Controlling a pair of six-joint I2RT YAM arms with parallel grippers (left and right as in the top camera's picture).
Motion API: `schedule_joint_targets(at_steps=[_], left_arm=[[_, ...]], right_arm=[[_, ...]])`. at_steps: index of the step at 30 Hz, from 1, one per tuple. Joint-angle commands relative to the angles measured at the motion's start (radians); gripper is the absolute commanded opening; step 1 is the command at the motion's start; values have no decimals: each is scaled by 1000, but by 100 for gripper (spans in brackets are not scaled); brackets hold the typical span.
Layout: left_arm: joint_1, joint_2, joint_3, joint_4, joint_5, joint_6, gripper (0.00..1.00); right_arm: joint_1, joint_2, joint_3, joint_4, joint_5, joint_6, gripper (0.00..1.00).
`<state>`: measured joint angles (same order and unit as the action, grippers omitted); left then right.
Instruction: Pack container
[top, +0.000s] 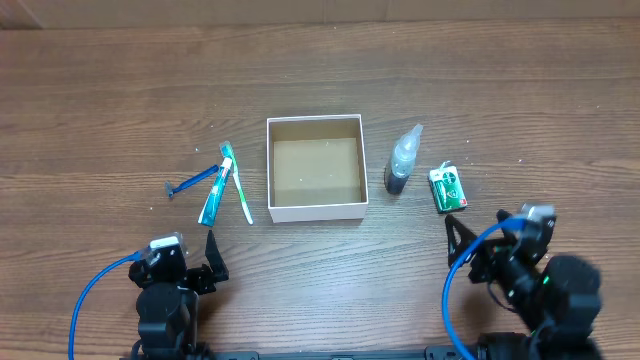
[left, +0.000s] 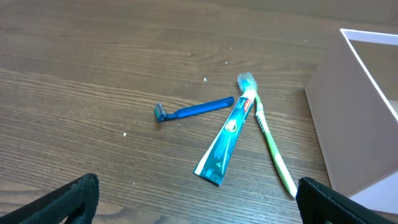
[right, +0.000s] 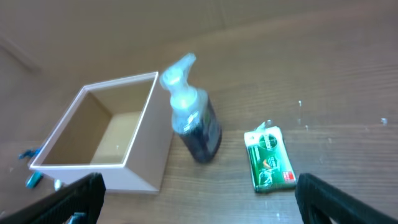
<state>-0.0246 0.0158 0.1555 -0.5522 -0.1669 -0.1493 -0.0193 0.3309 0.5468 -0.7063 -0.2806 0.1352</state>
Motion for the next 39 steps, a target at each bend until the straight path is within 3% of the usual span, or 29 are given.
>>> schedule_joint_targets(at_steps=[1, 6, 8, 10, 20, 26, 31, 34, 39], left_arm=[[-1, -11, -8, 4, 11, 12, 100], [-1, -11, -8, 4, 11, 12, 100], [-1, -11, -8, 4, 11, 12, 100], [-1, -11, -8, 4, 11, 12, 100], [-1, -11, -8, 4, 11, 12, 100], [-1, -11, -8, 4, 11, 12, 100], [-1, -11, -8, 4, 11, 12, 100], [-1, -11, -8, 4, 11, 12, 100], [-1, -11, -8, 4, 11, 12, 100]], right_arm=[[-2, 275, 342, -171, 8, 15, 100], [45, 636, 806, -466, -236, 16, 100], [58, 737, 897, -438, -399, 15, 100], [91, 824, 943, -369, -373, 20, 100], [354, 1215, 971, -396, 288, 278, 100], [351, 1364, 970, -392, 293, 331, 99], [350, 1412, 946, -375, 307, 366, 91], [341, 1429, 946, -361, 306, 366, 80], [340, 1464, 946, -364, 307, 367, 77]])
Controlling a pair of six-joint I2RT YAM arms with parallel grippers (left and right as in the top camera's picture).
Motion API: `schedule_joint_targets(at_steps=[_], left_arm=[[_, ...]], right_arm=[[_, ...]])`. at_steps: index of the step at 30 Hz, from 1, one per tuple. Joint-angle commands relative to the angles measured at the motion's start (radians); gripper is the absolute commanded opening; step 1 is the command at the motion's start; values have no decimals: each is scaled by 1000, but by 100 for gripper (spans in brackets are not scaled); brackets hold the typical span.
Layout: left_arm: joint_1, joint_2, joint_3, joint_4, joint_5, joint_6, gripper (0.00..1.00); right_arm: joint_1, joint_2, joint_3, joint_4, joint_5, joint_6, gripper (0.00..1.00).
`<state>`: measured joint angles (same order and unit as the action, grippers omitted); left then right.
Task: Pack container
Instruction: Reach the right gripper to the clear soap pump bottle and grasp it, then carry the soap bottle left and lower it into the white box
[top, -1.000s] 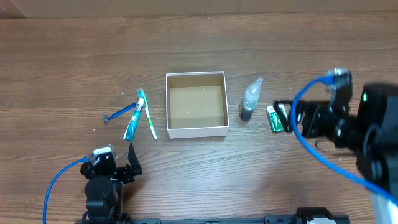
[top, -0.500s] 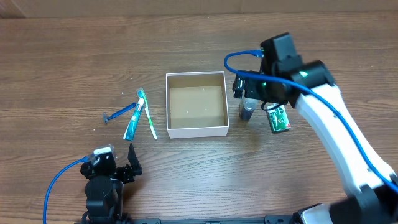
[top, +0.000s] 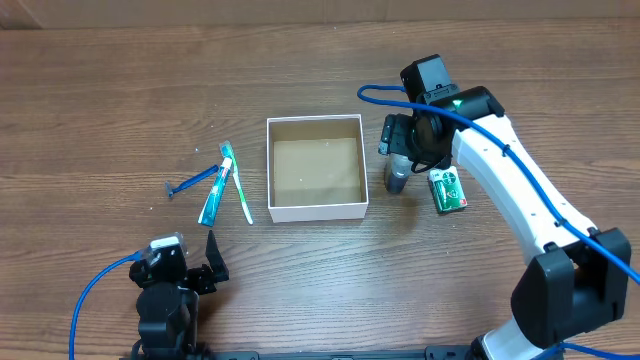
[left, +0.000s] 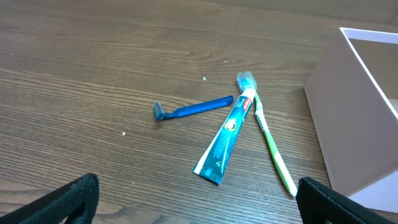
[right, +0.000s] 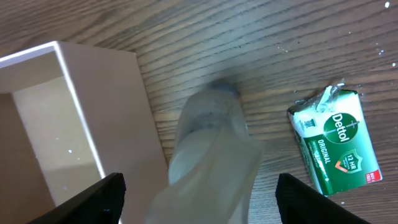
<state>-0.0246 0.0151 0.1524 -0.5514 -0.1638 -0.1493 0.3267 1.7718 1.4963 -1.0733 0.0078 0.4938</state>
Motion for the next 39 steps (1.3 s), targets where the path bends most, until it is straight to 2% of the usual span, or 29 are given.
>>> schedule_joint_targets(at_steps=[1, 11, 12, 14, 17, 20, 25, 30, 35, 39], left_arm=[[-1, -11, -5, 3, 8, 12, 100], [-1, -11, -5, 3, 8, 12, 100], [-1, -11, -5, 3, 8, 12, 100], [-1, -11, -5, 3, 8, 12, 100], [-1, -11, -5, 3, 8, 12, 100], [-1, -11, -5, 3, 8, 12, 100], [-1, -11, -5, 3, 8, 12, 100], [-1, -11, -5, 3, 8, 12, 100], [-1, -11, -5, 3, 8, 12, 100], [-1, -11, -5, 3, 8, 12, 100]], right_arm=[[-7, 25, -3, 2, 18, 8, 74], [-8, 25, -4, -13, 62, -3, 60], [-8, 25, -4, -13, 62, -3, 58], [-8, 25, -4, -15, 61, -3, 46], [-7, 25, -4, -32, 58, -3, 44], [-7, 25, -4, -44, 59, -3, 36], [-7, -24, 33, -90, 101, -4, 35], [45, -217, 127, -145, 108, -35, 35], [145, -373, 142, -91, 105, -56, 35], [187, -362, 141, -84, 137, -56, 35]])
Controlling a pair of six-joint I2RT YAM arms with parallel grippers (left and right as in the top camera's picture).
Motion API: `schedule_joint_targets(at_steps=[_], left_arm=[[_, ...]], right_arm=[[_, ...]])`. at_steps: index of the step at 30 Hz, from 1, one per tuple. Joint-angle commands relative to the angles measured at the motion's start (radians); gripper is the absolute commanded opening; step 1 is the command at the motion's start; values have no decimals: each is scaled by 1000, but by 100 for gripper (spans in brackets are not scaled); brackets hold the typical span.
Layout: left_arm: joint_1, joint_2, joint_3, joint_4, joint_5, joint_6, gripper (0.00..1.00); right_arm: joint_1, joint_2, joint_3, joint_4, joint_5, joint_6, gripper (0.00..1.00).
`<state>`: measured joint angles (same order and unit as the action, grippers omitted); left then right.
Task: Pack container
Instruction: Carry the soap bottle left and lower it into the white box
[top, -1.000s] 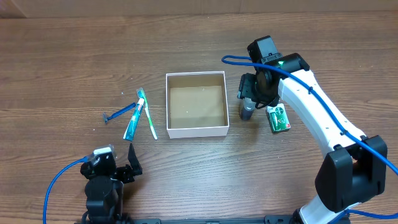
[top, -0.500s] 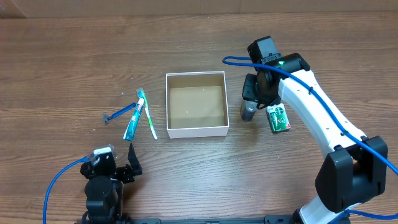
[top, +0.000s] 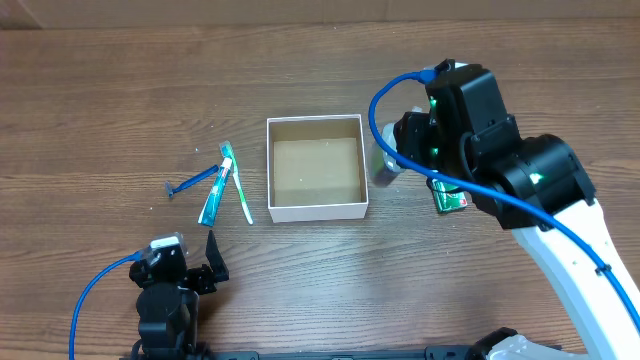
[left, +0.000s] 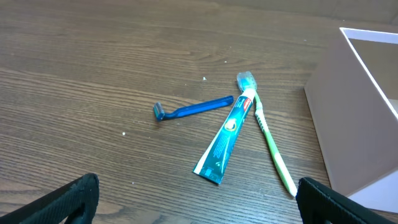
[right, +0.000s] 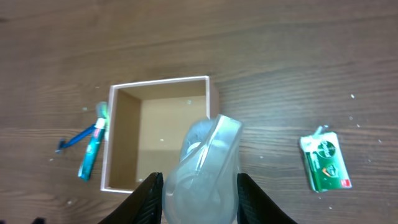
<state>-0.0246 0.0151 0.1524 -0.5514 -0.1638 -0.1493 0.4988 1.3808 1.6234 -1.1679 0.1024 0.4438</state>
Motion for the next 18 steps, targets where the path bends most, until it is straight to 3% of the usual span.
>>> schedule_joint_targets(at_steps=[1, 18], left_arm=[[-1, -11, -5, 3, 8, 12, 100], [-1, -11, -5, 3, 8, 12, 100]], right_arm=[[14, 38, 14, 19, 32, -7, 35], [18, 188, 14, 200, -159, -54, 36]])
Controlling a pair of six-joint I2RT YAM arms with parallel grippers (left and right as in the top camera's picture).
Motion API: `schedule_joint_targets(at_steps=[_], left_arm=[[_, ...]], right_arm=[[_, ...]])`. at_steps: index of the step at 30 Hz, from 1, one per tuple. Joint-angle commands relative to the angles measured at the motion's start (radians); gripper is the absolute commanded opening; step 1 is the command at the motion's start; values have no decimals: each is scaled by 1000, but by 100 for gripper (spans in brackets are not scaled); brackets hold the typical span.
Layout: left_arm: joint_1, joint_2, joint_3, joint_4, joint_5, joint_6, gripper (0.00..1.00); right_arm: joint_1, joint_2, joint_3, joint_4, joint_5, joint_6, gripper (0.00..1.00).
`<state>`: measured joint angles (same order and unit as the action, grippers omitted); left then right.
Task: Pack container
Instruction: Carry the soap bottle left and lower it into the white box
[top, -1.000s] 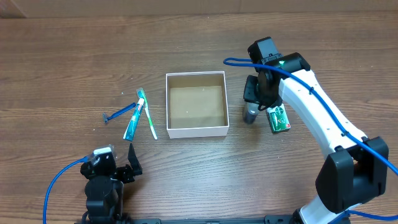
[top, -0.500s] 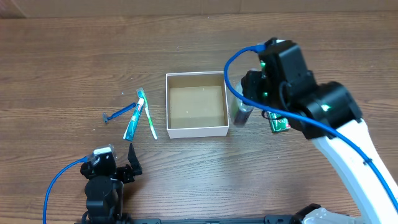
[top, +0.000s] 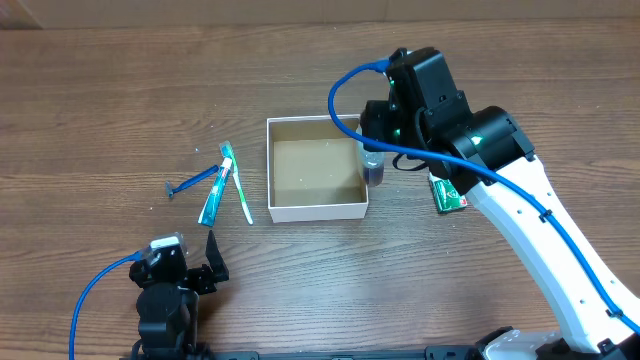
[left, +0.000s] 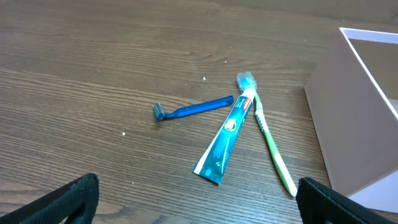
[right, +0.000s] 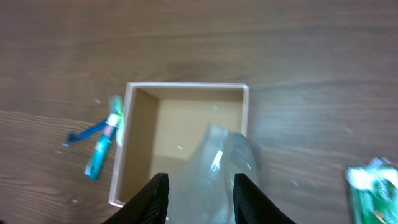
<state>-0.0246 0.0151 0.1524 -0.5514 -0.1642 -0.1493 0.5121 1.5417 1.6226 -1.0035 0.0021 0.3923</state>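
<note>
A white box (top: 315, 211) with a brown floor stands mid-table, seen from above in the right wrist view (right: 118, 168). My right gripper (right: 200, 196) is shut on a clear bottle (right: 217, 168) with dark liquid. It holds the bottle (top: 373, 165) over the box's right wall. A green soap packet (top: 448, 190) lies to the right of the box. Left of the box lie a toothpaste tube (left: 227, 138), a green toothbrush (left: 270, 146) and a blue razor (left: 193, 109). My left gripper (left: 198, 205) stands open near the table's front edge, short of these.
The wooden table (top: 120, 90) carries only these items. The right arm's blue cable (top: 345, 85) loops over the box's far right corner. The left arm's blue cable (top: 90, 300) trails at the front left.
My right gripper, still shut on the bottle, has moved left from beside the box to over its right wall. The left arm and the items on the left have not moved.
Both arms first rested at the front edge, with the bottle standing right of the box. Then my right gripper was open around the bottle. After that it held the bottle raised beside the box, and now holds it over the box's right wall.
</note>
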Motion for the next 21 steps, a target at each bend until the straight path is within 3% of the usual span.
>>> schedule_joint_targets(at_steps=[1, 21], left_arm=[[-1, -11, -5, 3, 8, 12, 100], [-1, -11, -5, 3, 8, 12, 100]], right_arm=[[5, 41, 15, 44, -61, 1, 36], [5, 80, 15, 107, -113, 0, 31]])
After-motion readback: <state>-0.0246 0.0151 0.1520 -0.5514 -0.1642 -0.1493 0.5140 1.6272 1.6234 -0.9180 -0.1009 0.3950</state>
